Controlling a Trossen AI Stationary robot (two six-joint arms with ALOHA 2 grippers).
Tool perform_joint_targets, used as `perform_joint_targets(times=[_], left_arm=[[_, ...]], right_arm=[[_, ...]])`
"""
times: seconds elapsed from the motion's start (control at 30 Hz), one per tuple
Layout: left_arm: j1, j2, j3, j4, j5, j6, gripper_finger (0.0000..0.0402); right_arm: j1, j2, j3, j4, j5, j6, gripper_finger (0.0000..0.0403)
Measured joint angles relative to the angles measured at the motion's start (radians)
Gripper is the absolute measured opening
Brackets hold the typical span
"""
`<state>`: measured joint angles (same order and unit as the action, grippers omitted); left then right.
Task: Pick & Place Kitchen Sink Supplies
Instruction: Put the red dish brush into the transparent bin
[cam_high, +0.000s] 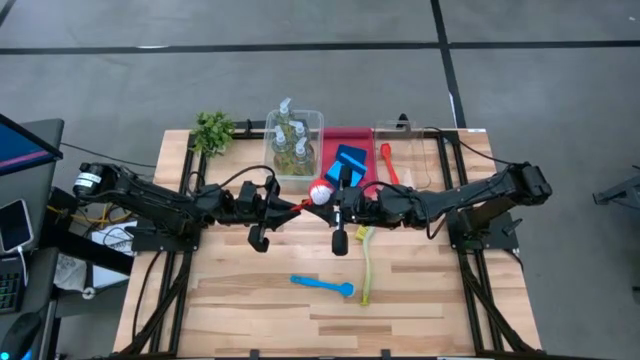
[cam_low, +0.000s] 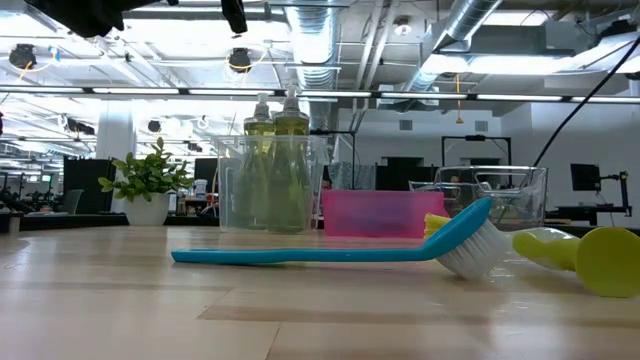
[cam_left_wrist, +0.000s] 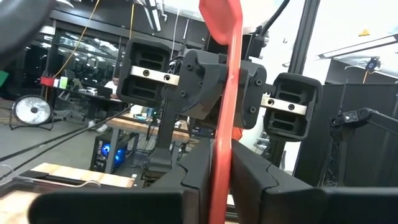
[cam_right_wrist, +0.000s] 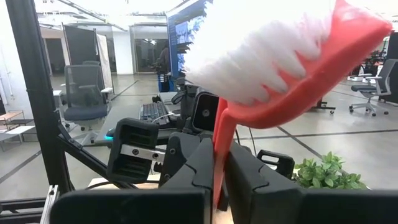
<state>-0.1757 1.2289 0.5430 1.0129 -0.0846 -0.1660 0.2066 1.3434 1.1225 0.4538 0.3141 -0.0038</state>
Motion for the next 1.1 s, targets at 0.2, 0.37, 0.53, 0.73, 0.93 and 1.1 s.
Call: perform_joint_targets(times=[0.2,0.37,0.53,0.73,0.93,1.1], left_arm=[[0.0,0.0,0.0,0.005,-0.005,-0.002,0.0072],[0.0,0.0,0.0,0.004,-0.005,0.0,0.0099],[0.0,0.0,0.0,0.003,-0.005,0.012,0.0137],[0.0,-0.017,-0.001,0.001,-0.018,0.079,0.0185],[0.006,-0.032,-0.001,-0.006,-0.024,0.116,0.0208],[0.021,-0.032,-0.001,-0.023,-0.027,0.11,0.021]], right_arm=[[0.0,0.0,0.0,-0.001,0.001,-0.003,0.0009],[0.0,0.0,0.0,-0.003,0.002,-0.002,0.0009],[0.0,0.0,0.0,-0.005,0.003,-0.003,0.0009],[-0.006,-0.015,0.0,-0.033,0.003,-0.006,0.0009],[-0.006,-0.057,0.0,-0.109,0.031,-0.005,0.0009],[-0.007,-0.108,0.0,-0.183,0.056,-0.005,0.0009]])
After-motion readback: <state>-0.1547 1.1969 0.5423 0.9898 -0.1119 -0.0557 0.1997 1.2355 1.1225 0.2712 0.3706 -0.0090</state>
